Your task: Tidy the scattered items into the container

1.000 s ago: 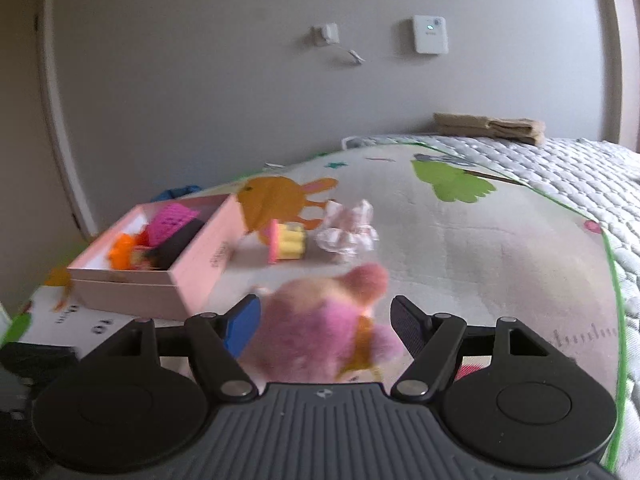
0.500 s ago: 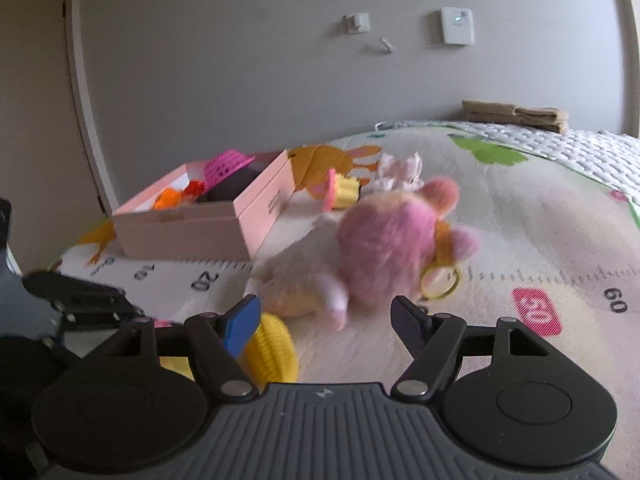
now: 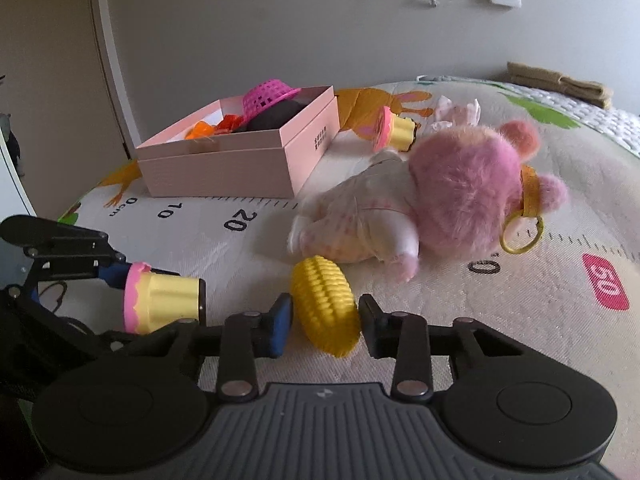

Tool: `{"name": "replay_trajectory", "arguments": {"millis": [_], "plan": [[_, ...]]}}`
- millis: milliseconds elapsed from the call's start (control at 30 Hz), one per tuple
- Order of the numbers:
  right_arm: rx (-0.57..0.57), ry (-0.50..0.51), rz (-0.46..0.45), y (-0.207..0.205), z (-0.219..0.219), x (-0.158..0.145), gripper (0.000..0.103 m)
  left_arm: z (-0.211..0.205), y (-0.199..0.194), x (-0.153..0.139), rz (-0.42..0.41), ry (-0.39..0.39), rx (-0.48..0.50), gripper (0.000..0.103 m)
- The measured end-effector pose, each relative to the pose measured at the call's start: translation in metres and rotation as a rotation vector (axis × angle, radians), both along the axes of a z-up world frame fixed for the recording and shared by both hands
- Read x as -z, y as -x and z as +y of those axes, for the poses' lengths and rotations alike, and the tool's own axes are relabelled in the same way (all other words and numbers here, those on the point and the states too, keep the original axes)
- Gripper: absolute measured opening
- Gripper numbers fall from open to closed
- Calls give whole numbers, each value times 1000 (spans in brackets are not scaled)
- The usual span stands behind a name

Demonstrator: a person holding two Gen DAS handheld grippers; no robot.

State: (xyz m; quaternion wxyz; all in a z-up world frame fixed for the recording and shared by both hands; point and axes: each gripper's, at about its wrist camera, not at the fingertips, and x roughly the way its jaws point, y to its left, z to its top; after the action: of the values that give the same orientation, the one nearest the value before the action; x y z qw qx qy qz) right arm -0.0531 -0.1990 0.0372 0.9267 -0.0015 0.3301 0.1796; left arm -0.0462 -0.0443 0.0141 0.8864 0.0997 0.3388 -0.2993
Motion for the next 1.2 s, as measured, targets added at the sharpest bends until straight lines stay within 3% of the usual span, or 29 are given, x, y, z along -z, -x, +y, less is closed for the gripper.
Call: {"name": "replay_trajectory", "arguments": {"millis": [333, 400, 500, 833, 1200], "plan": [[15, 20, -22, 2, -1, 0, 31, -2, -2, 4, 9, -4, -10, 72], [14, 30, -30, 3, 1, 0, 31, -2, -1, 4, 6, -6, -10, 71], [11, 36, -33, 6, 1, 0, 31, -1, 0, 3, 6, -6, -7, 60], [7, 26, -28, 17, 6, -7, 31, 13, 11, -3, -8, 1, -12, 60], [-75, 27, -25, 26, 43, -16, 31, 67, 30, -10, -16, -3, -117, 60]]}}
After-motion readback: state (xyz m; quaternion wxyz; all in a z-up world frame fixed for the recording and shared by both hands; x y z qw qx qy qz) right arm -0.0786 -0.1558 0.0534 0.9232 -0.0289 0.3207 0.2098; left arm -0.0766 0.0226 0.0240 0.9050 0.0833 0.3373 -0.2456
